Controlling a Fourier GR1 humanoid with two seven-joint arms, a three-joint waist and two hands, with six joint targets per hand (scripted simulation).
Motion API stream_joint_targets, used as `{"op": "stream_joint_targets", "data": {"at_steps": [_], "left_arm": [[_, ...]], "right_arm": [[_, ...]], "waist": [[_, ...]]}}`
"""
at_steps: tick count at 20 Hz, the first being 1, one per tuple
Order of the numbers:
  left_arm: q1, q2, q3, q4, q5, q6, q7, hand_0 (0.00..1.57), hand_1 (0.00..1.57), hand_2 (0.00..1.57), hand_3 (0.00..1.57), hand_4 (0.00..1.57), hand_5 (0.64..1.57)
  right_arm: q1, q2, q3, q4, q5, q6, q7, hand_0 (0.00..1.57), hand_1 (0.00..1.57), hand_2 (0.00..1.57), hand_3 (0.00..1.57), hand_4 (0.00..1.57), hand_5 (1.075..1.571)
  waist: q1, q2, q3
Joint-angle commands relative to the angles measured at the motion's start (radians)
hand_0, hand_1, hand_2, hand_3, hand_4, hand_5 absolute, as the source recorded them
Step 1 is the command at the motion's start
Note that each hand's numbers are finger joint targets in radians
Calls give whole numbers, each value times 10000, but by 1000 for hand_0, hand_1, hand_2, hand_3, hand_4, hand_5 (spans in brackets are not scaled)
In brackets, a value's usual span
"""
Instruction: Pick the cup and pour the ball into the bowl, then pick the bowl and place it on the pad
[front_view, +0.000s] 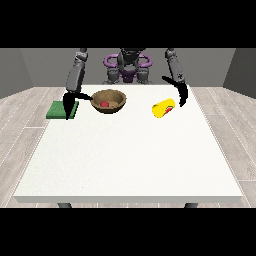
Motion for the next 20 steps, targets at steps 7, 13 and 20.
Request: {"op": "stream_joint_targets", "data": {"at_steps": [7, 13, 20], "left_arm": [[1775, 337, 680, 2043, 370, -87, -256, 0, 0, 0, 0, 0, 679], [536, 239, 430, 906, 551, -85, 169, 0, 0, 0, 0, 0, 696], [1515, 337, -26, -34, 695, -653, 28, 0, 0, 0, 0, 0, 701]], "right_arm": [[354, 1682, 1440, -1257, 86, -1165, 3655, 0, 0, 0, 0, 0, 1570], [161, 2490, 1320, 248, 223, -1062, 1367, 0, 0, 0, 0, 0, 1570], [-388, 2349, 906, 1665, -22, -1197, 768, 0, 0, 0, 0, 0, 1569]], "waist": [[-1646, -3557, 281], [-988, -1754, 300], [-476, -1666, 299]]}}
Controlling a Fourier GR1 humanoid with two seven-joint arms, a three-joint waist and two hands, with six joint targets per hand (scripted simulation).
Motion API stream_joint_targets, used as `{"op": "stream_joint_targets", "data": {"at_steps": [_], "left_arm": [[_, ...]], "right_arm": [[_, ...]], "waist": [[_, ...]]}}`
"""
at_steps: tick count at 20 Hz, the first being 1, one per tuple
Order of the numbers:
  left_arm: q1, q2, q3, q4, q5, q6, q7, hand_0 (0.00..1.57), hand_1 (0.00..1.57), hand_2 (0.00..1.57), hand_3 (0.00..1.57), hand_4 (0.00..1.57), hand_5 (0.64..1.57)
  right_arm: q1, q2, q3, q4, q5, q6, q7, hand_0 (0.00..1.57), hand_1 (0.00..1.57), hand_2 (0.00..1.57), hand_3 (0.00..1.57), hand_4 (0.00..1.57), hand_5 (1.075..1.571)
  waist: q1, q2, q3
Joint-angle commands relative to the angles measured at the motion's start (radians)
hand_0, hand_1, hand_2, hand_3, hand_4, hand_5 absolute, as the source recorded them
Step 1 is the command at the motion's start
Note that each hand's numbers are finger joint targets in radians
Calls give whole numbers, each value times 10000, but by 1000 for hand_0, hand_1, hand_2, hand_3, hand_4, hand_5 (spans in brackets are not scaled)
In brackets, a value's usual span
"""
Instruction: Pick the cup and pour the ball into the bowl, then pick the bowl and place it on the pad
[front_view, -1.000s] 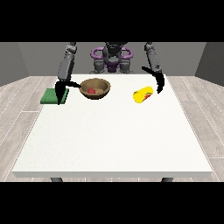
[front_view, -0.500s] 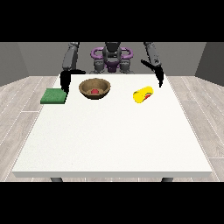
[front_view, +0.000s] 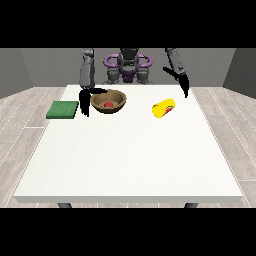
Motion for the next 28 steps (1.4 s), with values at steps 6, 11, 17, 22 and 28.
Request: {"op": "stream_joint_targets", "data": {"at_steps": [6, 11, 17, 22, 28], "left_arm": [[-113, 347, -165, -900, 193, -560, 192, 0, 0, 0, 0, 0, 683], [-851, 214, -630, -1240, -55, -674, -15, 0, 0, 0, 0, 0, 709], [-1305, 280, -845, -1456, -162, -843, -16, 0, 0, 0, 0, 0, 716], [-1336, -185, -1053, -1198, -224, -710, 410, 0, 0, 0, 0, 0, 713], [-951, -249, -984, -528, -137, -871, 820, 0, 0, 0, 0, 0, 707]], "right_arm": [[-91, 152, -374, 1240, -180, -964, 338, 0, 0, 0, 0, 467, 1551], [1059, -1146, 1525, 1165, 2911, -3208, -245, 1571, 1571, 1571, 1571, 1114, 1559], [1648, -2443, 1728, 631, 4125, -5163, 154, 1571, 1571, 1571, 1571, 1298, 1568], [1727, -2901, 1704, -39, 4038, -5092, 1835, 1571, 1571, 1571, 1571, 1199, 1571], [1503, -3405, 2573, -635, 4714, -4847, 4837, 1571, 1571, 1571, 1571, 1183, 1570]], "waist": [[714, 585, 14], [1763, 1710, -77], [2614, 2279, -105], [2640, 1408, -83], [2610, -152, -57]]}}
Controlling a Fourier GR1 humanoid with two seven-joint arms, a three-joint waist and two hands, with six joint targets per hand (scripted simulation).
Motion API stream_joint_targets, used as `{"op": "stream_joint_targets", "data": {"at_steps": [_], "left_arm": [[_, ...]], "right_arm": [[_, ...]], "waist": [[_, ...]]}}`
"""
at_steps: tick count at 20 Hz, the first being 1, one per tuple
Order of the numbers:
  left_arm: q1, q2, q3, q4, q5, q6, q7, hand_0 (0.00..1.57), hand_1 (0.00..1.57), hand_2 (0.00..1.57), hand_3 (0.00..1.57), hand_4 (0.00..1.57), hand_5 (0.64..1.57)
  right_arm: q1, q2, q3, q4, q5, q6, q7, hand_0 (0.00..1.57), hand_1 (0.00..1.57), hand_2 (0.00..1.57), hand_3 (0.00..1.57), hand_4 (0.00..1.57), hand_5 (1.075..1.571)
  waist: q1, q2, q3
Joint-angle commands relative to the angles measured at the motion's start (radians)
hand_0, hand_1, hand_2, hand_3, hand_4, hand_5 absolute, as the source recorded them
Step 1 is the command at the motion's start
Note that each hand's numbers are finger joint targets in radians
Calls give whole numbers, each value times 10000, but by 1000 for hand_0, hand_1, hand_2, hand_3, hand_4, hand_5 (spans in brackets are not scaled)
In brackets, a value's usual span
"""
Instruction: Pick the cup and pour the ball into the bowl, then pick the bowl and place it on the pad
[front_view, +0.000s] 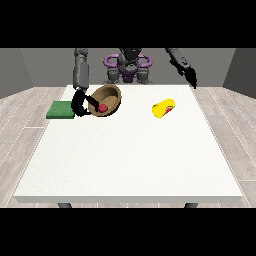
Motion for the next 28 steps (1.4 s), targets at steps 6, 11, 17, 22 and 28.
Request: {"op": "stream_joint_targets", "data": {"at_steps": [6, 11, 17, 22, 28], "left_arm": [[858, -266, 649, 1700, 100, 789, -21, 0, 0, 0, 0, 0, 726], [1161, 334, 1313, 2181, 473, 741, -666, 0, 0, 0, 0, 0, 732], [1428, 1476, 2010, 2218, 990, 244, -1269, 0, 0, 0, 0, 0, 710], [1052, 2409, 3048, 2570, 1777, -187, -2745, 0, 0, 0, 0, 0, 761], [463, 2823, 3343, 1431, 2624, -1095, -2564, 0, 0, 0, 0, 877, 1175]], "right_arm": [[-591, -2685, 2170, -1380, 1978, 2557, 4148, 1571, 1571, 1571, 1571, 1528, 1567], [-1756, -3800, 2520, -2467, 2276, 4652, 4854, 1571, 1571, 1571, 1571, 1571, 1543], [-1759, -3497, 1910, -2493, 2650, 4568, 4176, 1571, 1571, 1571, 1571, 1571, 1543], [-1730, -3705, 906, -1624, 2598, 3175, 2832, 1571, 1571, 1571, 1492, 1531, 1570], [-1957, -3687, -338, 411, 2285, 1939, 1138, 1571, 1571, 1571, 1571, 1400, 1562]], "waist": [[-1840, -2126, 245], [-2706, -2218, 311], [-3067, -1561, 330], [-3154, 233, 330], [-2314, 1689, 358]]}}
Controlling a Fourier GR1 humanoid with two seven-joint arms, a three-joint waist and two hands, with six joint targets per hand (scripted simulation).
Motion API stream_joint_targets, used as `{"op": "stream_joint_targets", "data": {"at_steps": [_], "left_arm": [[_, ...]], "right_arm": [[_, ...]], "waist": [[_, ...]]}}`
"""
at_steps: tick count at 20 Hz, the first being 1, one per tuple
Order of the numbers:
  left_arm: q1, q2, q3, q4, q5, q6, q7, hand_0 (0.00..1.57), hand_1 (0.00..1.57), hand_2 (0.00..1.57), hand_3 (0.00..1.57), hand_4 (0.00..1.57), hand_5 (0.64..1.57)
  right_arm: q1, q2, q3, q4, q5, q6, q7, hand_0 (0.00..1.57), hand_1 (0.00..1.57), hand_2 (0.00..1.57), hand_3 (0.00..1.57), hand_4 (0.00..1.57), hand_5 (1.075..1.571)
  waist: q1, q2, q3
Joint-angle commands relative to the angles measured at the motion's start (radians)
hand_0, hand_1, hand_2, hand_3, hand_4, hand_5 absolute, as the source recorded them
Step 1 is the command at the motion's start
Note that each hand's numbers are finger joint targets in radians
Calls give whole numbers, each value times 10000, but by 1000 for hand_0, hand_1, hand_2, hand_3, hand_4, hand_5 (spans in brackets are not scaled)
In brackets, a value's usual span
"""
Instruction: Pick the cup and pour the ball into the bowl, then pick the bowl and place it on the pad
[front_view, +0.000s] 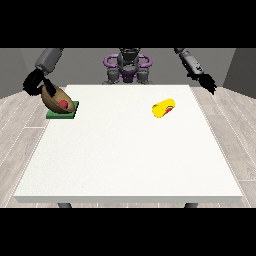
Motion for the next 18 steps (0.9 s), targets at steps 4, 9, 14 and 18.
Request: {"op": "stream_joint_targets", "data": {"at_steps": [4, 9, 14, 18], "left_arm": [[117, 822, 841, -409, 921, -710, -230, 0, 0, 0, 0, 891, 1183], [264, 937, 1020, -887, 1242, -835, 138, 0, 0, 0, 0, 866, 1163], [378, 1471, 1182, -1092, 1471, -1302, 187, 0, 0, 0, 0, 864, 1185], [880, 1280, 1171, -1382, 1543, -1199, 307, 0, 0, 0, 0, 857, 1168]], "right_arm": [[108, 705, -1231, 1494, -804, -860, -1802, 1571, 1571, 1571, 1571, 1321, 1554], [-386, 781, -2342, 2423, -2039, 117, -1688, 1571, 1571, 1571, 1265, 738, 1387], [-1196, 235, -3593, 3156, -3142, 500, -1011, 966, 966, 829, 778, 112, 1383], [-1421, -112, -3839, 3429, -3294, 561, -992, 0, 0, 575, 0, 0, 1246]], "waist": [[-2, 1186, 123], [-78, 1246, 132], [-136, 1423, 119], [-128, 1009, 111]]}}
